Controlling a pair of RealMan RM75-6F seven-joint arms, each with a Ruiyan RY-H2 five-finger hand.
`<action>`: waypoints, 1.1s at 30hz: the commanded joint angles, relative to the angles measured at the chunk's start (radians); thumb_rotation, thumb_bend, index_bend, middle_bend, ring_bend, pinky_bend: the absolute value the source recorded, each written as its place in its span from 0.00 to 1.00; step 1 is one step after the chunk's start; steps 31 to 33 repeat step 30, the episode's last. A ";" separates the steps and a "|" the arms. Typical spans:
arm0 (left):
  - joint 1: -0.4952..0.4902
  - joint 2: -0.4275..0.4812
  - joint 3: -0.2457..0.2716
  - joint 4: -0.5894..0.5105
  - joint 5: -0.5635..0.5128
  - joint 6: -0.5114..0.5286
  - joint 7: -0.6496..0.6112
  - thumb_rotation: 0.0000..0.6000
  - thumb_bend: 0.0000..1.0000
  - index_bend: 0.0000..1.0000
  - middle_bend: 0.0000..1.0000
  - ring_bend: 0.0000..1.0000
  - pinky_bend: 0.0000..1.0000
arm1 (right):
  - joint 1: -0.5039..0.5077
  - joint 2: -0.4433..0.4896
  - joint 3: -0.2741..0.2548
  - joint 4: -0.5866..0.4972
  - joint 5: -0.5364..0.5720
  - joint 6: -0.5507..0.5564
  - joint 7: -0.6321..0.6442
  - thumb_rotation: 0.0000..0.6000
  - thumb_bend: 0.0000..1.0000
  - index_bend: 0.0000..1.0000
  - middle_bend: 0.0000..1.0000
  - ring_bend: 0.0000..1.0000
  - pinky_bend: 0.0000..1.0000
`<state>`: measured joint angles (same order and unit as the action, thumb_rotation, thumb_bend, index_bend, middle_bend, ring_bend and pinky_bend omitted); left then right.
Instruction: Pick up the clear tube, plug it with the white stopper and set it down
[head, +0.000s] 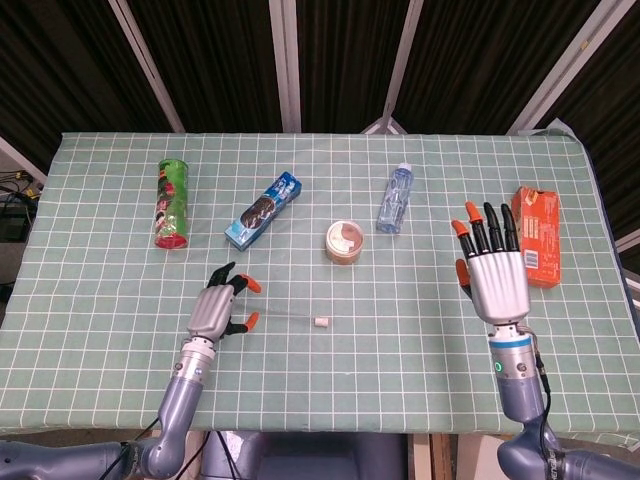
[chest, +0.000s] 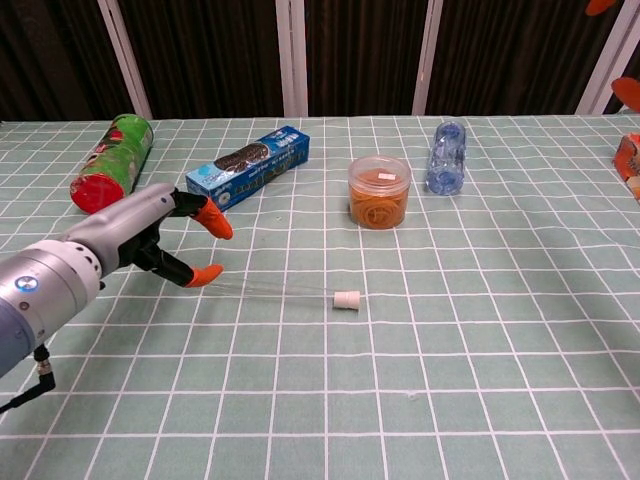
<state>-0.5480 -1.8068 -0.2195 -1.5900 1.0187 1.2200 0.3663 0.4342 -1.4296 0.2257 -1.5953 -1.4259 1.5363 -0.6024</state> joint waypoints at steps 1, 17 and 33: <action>0.018 0.045 -0.007 -0.060 0.009 0.026 -0.001 1.00 0.42 0.36 0.25 0.02 0.00 | -0.028 0.021 -0.013 -0.025 -0.002 0.022 0.021 1.00 0.44 0.24 0.11 0.04 0.06; 0.224 0.519 0.179 -0.285 0.379 0.224 -0.133 1.00 0.14 0.12 0.05 0.00 0.00 | -0.294 0.271 -0.165 -0.156 0.023 0.093 0.434 1.00 0.35 0.00 0.00 0.00 0.00; 0.460 0.697 0.334 -0.079 0.579 0.492 -0.394 1.00 0.10 0.06 0.00 0.00 0.00 | -0.417 0.331 -0.254 -0.060 -0.059 0.144 0.585 1.00 0.32 0.00 0.00 0.00 0.00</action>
